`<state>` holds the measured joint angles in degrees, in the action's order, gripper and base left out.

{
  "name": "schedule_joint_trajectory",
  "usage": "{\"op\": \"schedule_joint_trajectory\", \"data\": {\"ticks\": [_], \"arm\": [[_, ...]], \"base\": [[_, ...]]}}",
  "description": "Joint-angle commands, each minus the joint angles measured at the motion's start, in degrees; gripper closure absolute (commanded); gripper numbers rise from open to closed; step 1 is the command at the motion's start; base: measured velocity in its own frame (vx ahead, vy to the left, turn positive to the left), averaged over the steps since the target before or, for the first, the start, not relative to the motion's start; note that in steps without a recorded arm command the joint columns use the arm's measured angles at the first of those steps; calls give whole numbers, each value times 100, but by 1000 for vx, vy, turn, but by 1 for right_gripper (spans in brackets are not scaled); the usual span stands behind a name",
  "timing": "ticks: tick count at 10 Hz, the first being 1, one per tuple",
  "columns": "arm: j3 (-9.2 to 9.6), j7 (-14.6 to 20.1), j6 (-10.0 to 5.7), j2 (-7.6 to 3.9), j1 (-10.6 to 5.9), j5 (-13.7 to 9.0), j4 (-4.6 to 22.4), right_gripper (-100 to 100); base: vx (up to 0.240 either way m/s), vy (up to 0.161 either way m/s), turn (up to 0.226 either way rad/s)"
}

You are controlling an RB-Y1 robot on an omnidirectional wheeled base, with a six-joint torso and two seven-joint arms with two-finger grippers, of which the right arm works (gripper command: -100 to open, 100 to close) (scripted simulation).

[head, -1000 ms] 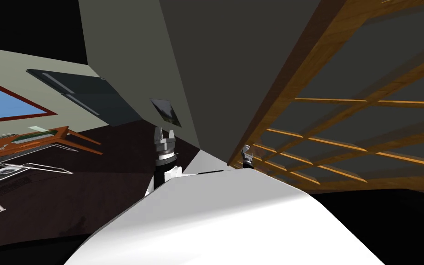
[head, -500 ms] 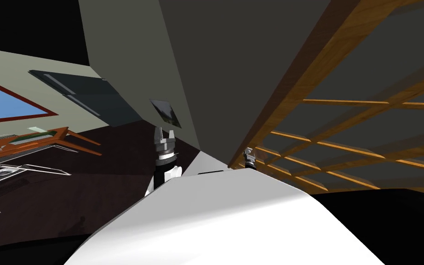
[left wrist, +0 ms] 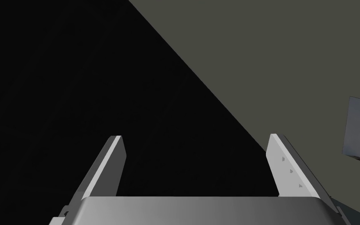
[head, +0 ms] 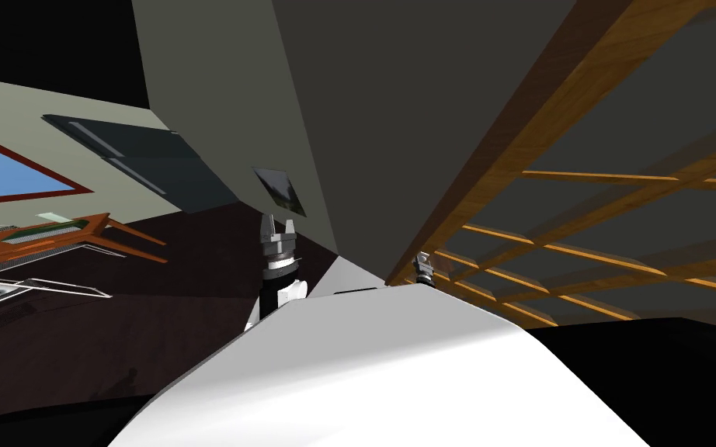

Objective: Pull the door open

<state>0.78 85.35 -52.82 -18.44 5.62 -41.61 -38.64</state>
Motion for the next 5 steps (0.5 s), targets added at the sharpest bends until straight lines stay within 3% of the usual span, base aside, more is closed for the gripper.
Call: {"op": "schedule_joint_trajectory", "data": {"ticks": [1,5], "arm": [[-14,-16,14,-13,-6,-7,0,100],[-14,-16,14,-13,-6,-7,0,100]], "base": [[-16,-4,-11],[-2,-1,2]]}}
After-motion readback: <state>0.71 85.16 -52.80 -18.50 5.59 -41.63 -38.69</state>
